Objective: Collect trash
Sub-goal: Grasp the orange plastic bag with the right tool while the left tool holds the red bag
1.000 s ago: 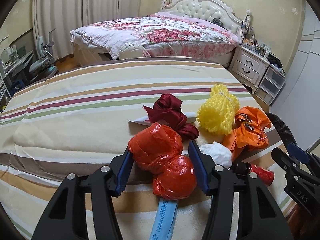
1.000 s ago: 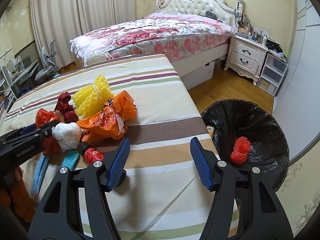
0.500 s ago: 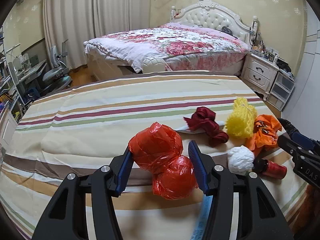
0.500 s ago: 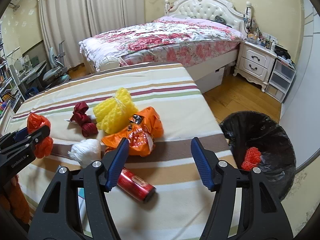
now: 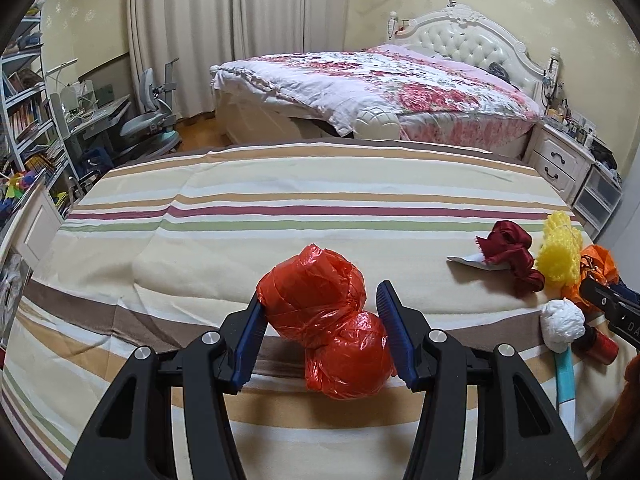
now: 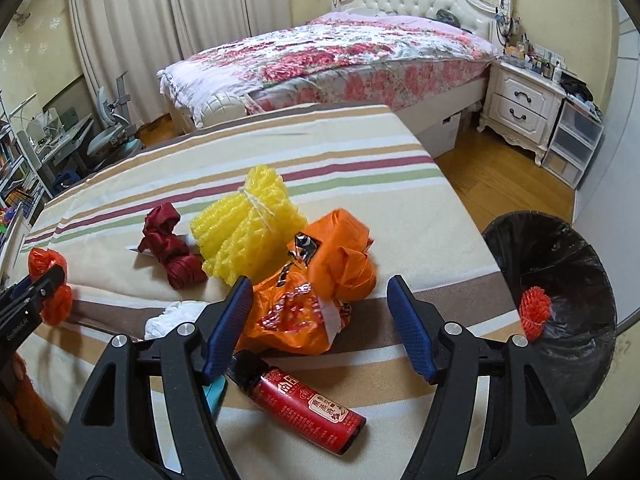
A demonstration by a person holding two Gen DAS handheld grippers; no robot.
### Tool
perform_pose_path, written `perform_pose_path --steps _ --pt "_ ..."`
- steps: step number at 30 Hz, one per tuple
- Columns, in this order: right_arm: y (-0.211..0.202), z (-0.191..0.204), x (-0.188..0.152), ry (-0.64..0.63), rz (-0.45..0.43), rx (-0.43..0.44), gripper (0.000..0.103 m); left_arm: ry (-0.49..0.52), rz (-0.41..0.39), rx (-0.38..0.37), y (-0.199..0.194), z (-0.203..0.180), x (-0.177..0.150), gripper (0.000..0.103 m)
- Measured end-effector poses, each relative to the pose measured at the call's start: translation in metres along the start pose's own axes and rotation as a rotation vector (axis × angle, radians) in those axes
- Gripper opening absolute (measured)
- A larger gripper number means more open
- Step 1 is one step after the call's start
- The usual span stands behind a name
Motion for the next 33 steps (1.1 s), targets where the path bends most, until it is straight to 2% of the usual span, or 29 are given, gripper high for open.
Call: perform_pose_path --steps 1,3,5,8,14,21,33 --pt "0.001 0.000 -0.001 0.000 0.008 0.004 0.067 -0.003 0.003 0.000 0.001 0.002 -0.001 0.054" --pt "0.001 0.003 -0.002 0.002 0.011 0.017 0.059 -0.003 0.007 -0.002 0.001 0.004 -0.002 0.054" --pt "0.001 0.007 -0.003 -0.004 0.024 0.046 0.043 -0.003 0.012 -0.010 0.002 0.002 -0.005 0.054" --pt "-0.003 0.011 -0.003 -0.010 0.014 0.045 0.038 0.000 0.012 -0.021 0.001 -0.002 -0.007 0.054" --pt "-0.019 0.010 -0.003 -0.016 -0.028 0.024 0.036 0.005 -0.009 -0.042 -0.009 -0.010 -0.006 0.054" --pt "-0.046 -0.010 -0.007 0.000 -0.084 -0.002 0.036 0.018 -0.031 -0.098 -0.026 -0.031 -0.004 0.054" --pt "-0.077 -0.076 -0.020 0.062 -0.130 -0.078 0.037 0.159 -0.072 -0.214 -0.053 -0.125 -0.007 0.054"
Point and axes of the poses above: each gripper's, at about its wrist camera, not at the fingertips, and y roughly the way its jaws point, z to its left, x to its top, the point moved 7 cm from there along y, roughly the way its jaws point, and after that the axes turned 12 degrees about z, right-handed, at the moved point
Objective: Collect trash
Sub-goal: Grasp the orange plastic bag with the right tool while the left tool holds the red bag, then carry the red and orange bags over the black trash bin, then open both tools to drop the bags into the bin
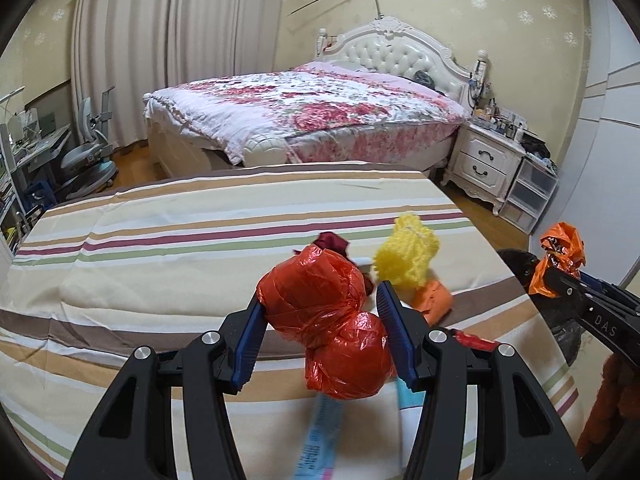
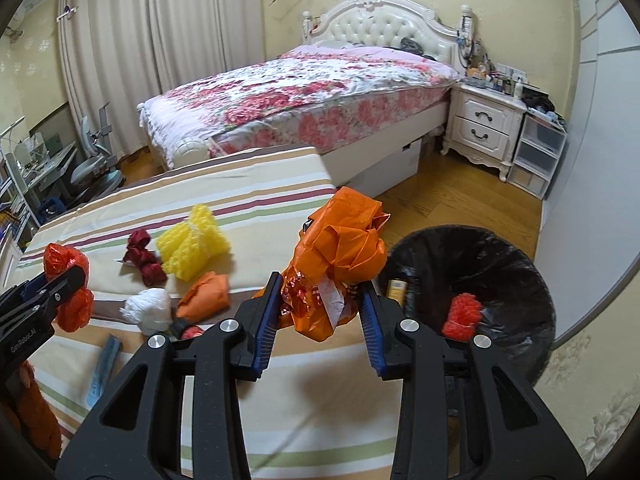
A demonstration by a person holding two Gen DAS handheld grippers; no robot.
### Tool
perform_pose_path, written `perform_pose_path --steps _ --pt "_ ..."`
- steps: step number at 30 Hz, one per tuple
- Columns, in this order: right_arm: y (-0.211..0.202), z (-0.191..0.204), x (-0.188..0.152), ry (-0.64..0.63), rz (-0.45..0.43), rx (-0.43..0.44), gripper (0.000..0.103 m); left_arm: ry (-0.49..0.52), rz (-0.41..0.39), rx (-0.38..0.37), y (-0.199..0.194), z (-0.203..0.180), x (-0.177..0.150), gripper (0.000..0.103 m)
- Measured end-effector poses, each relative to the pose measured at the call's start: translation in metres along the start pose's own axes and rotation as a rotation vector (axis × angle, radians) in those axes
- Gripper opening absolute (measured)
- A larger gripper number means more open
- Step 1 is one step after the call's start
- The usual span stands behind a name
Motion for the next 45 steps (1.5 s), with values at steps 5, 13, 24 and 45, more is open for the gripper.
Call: perform_pose_path --steps 5,13,24,45 --pt "-0.003 -0.032 -0.006 0.035 -0.002 -0.030 0.037 0.068 -0.007 -0.045 0.002 -0.046 0.004 0.054" --pt "-0.001 -0.083 -0.015 0.095 0.012 -0.066 0.037 0.159 0.006 -0.105 0.021 -0.121 0.011 0.054" --pt "0.015 -0.127 -0.020 0.151 0.041 -0.088 0.038 0.277 0.030 -0.121 0.052 -0.192 0.019 0.054" --pt "0.038 -0.174 -0.016 0.246 0.042 -0.144 0.064 0.355 0.055 -0.080 0.091 -0.234 0.033 0.076"
Point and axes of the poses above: each gripper's, at about its wrist camera, not at the fingertips, and y roughly the way its jaws point, z to its left, x to its top, the point moved 7 cm from there along y, roughly the way its jaws point, and after that the axes turned 12 degrees about z, right-handed, at the moved point
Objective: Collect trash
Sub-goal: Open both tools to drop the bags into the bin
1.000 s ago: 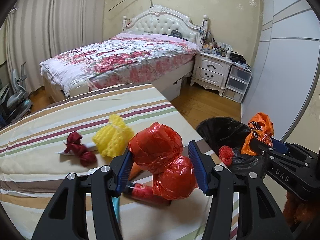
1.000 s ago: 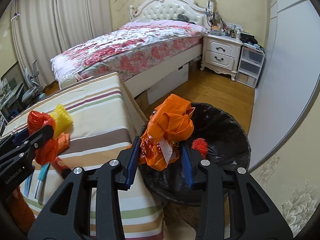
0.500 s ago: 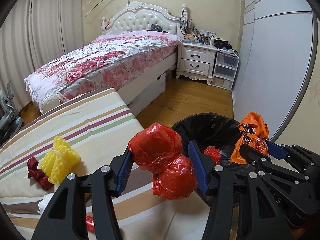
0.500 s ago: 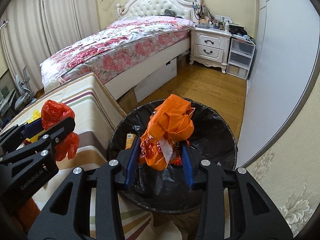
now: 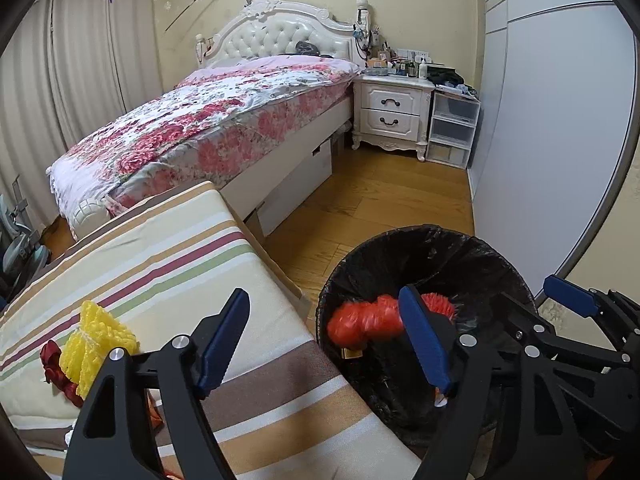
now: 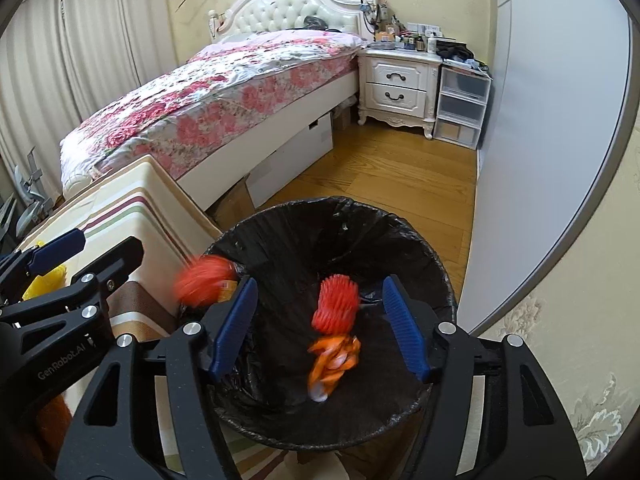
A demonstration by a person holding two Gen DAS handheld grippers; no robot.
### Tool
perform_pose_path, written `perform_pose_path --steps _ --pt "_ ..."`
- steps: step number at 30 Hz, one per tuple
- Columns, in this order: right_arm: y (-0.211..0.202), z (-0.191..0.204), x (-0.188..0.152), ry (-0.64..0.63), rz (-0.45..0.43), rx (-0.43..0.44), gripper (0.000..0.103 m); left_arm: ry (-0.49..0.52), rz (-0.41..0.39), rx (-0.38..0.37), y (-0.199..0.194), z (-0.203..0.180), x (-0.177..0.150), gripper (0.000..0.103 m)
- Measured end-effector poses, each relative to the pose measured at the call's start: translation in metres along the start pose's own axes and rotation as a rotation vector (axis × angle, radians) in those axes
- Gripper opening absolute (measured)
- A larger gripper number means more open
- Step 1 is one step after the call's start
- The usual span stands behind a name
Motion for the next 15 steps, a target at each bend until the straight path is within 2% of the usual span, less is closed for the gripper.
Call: perform_pose_path --steps 15 --pt "-0.005 -0.002 -0.006 0.017 -0.001 -0.004 0.064 -0.044 -0.029 0.046 -0.023 0.022 -0.007 0.078"
Point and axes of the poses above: each gripper's, at about its wrist camera, not at the fingertips, and y roughly the way its jaws point, z to its left, x to its top, the point moved 7 cm from there along y, roughly the way its jaws point, and after that the axes turned 12 degrees about z, right-handed, at the moved point
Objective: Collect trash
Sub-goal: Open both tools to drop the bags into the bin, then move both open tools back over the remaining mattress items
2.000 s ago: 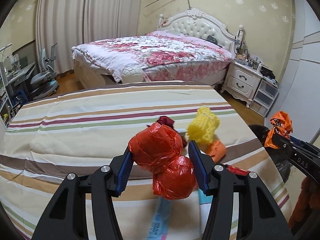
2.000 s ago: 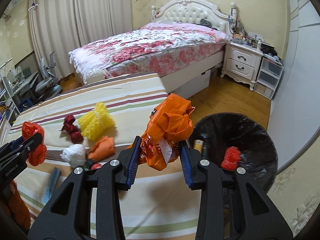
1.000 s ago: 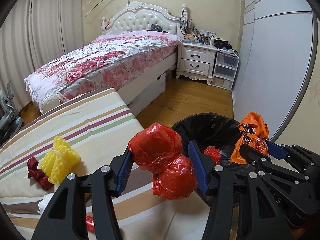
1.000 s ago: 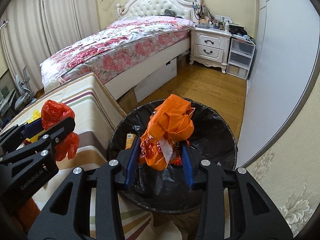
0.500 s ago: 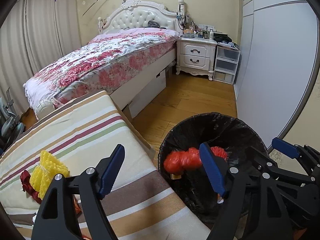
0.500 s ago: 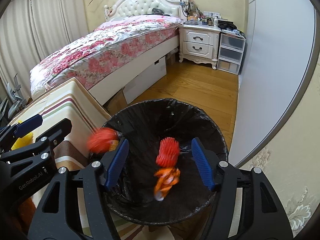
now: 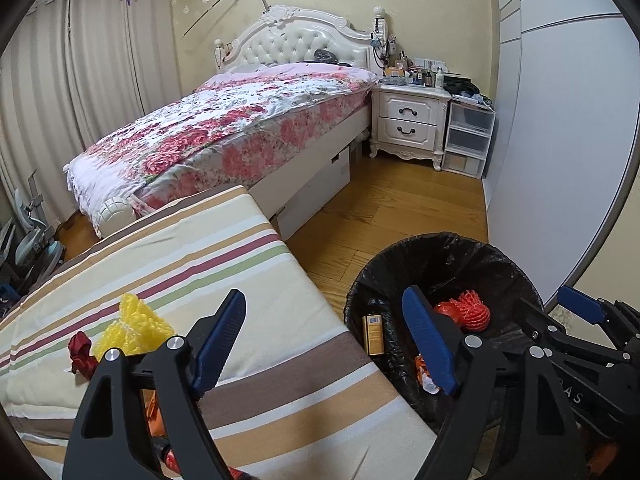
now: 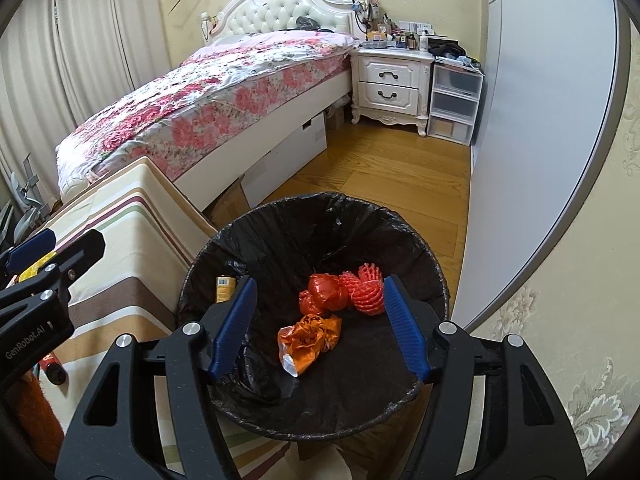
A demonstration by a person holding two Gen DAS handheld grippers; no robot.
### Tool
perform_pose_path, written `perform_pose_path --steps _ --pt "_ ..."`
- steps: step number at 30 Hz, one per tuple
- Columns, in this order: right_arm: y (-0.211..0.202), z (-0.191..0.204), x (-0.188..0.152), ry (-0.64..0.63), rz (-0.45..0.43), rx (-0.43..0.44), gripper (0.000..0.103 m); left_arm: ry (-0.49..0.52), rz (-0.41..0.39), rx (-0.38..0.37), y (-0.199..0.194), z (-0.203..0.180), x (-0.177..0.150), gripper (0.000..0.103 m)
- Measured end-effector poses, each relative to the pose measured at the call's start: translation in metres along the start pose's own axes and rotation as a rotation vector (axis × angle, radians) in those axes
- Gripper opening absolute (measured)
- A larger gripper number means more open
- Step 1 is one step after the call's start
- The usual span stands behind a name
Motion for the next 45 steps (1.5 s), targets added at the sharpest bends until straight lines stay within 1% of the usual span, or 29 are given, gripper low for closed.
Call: perform_pose_path --steps 7,12,17,22,28,31,34,37,41,45 --pt "-0.005 0.025 -0.003 -0.027 -0.001 0.030 0.065 -0.069 0.003 0.040 -0.013 0.040 -0.011 0.079" --pt "-0.009 0.059 -0.005 -0.086 0.002 0.061 0.065 -0.134 0.003 0.095 -0.022 0.082 -0.021 0.079" --pt "-0.013 0.099 -0.007 -0.153 0.000 0.094 0.070 -0.225 0.011 0.154 -0.031 0.135 -0.037 0.080" --pt "-0.017 0.146 -0.010 -0.232 0.003 0.137 0.071 -0.326 0.031 0.212 -0.037 0.195 -0.060 0.080" --pt "-0.022 0.202 -0.013 -0.333 0.008 0.179 0.072 -0.437 0.055 0.271 -0.046 0.255 -0.092 0.081" --pt "-0.023 0.227 -0.016 -0.371 0.016 0.204 0.073 -0.473 0.063 0.296 -0.051 0.276 -0.105 0.081" --pt "-0.024 0.252 -0.017 -0.406 0.020 0.226 0.077 -0.507 0.073 0.315 -0.053 0.295 -0.116 0.081" --pt "-0.023 0.274 -0.019 -0.440 0.028 0.238 0.078 -0.539 0.086 0.322 -0.054 0.309 -0.128 0.081" --pt "-0.012 0.298 -0.021 -0.473 0.055 0.237 0.079 -0.557 0.097 0.321 -0.054 0.317 -0.139 0.081" --pt "0.001 0.307 -0.022 -0.479 0.091 0.227 0.079 -0.557 0.104 0.306 -0.052 0.318 -0.142 0.081"
Point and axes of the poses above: each gripper's, at about its wrist camera, not at the fingertips, and y roughly the way its jaws point, z to its left, x to its top, the point moved 7 cm from there along y, roughly the way its jaws point, and after that the axes turned 12 degrees about z, right-handed, at the moved point
